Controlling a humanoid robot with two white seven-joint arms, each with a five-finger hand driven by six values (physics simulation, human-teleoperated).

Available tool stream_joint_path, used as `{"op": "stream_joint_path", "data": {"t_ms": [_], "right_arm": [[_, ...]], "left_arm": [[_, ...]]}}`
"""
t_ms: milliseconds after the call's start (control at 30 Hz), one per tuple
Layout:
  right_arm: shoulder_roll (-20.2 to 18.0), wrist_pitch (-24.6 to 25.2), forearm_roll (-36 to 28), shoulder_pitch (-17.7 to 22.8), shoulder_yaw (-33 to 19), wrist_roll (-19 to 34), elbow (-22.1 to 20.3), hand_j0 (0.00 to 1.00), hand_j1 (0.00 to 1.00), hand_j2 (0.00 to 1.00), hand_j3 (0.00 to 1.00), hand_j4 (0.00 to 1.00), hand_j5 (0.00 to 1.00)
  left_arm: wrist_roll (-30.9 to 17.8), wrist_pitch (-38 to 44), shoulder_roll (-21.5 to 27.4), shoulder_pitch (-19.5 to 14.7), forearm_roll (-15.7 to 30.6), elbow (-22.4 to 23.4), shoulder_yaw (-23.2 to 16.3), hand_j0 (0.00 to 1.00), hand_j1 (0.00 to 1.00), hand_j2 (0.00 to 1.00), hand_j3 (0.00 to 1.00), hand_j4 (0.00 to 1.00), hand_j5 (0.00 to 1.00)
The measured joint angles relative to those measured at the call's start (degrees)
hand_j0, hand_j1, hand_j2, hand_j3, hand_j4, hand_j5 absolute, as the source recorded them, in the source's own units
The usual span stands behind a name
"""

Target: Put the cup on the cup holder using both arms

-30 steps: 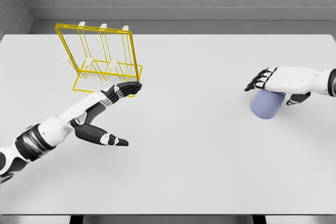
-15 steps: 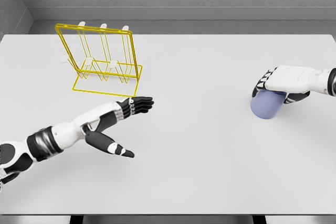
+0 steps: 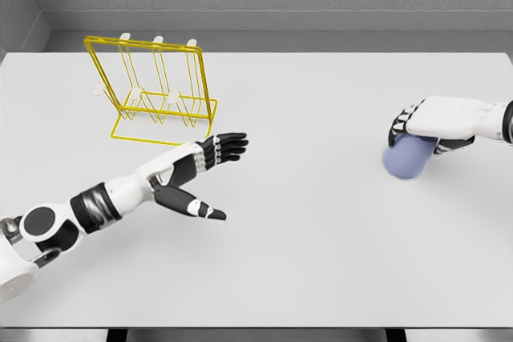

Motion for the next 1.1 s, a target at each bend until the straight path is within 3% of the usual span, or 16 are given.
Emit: {"op": "stream_joint_path", "data": {"t_ms": [167, 533, 800, 1100], "right_arm": [[-1.01, -0.06, -0.05, -0.09, -0.44, 0.79, -3.43, 0.51, 0.51, 0.51, 0.51, 0.51, 0.51], [-4.12, -0.06, -0.35, 0.0, -0.98, 2.84, -17.1, 0.51, 0.51, 0.51, 0.51, 0.51, 0.51], [-2.11, -0.06, -0.83, -0.88, -0.96, 3.1, -18.75, 0.52, 0.52, 0.52, 0.52, 0.52, 0.52], [4.4, -0.09, -1.09, -0.88, -0.82, 3.13, -18.95, 0.52, 0.52, 0.52, 0.52, 0.52, 0.52]], "left_arm": [[0.02, 0.16, -1.31, -0.18, 0.02, 2.43, 0.17, 1.0, 1.0, 1.0, 1.0, 1.0, 1.0], [0.02, 0.23, -3.59, -0.53, -0.14, 6.08, 0.17, 1.0, 1.0, 1.0, 1.0, 1.0, 1.0], [0.0, 0.3, -6.27, -0.88, -0.39, 9.69, 0.1, 1.0, 1.0, 1.0, 1.0, 1.0, 1.0], [-0.04, 0.37, -7.19, -0.7, -0.59, 11.9, -0.05, 1.0, 1.0, 1.0, 1.0, 1.0, 1.0]]}}
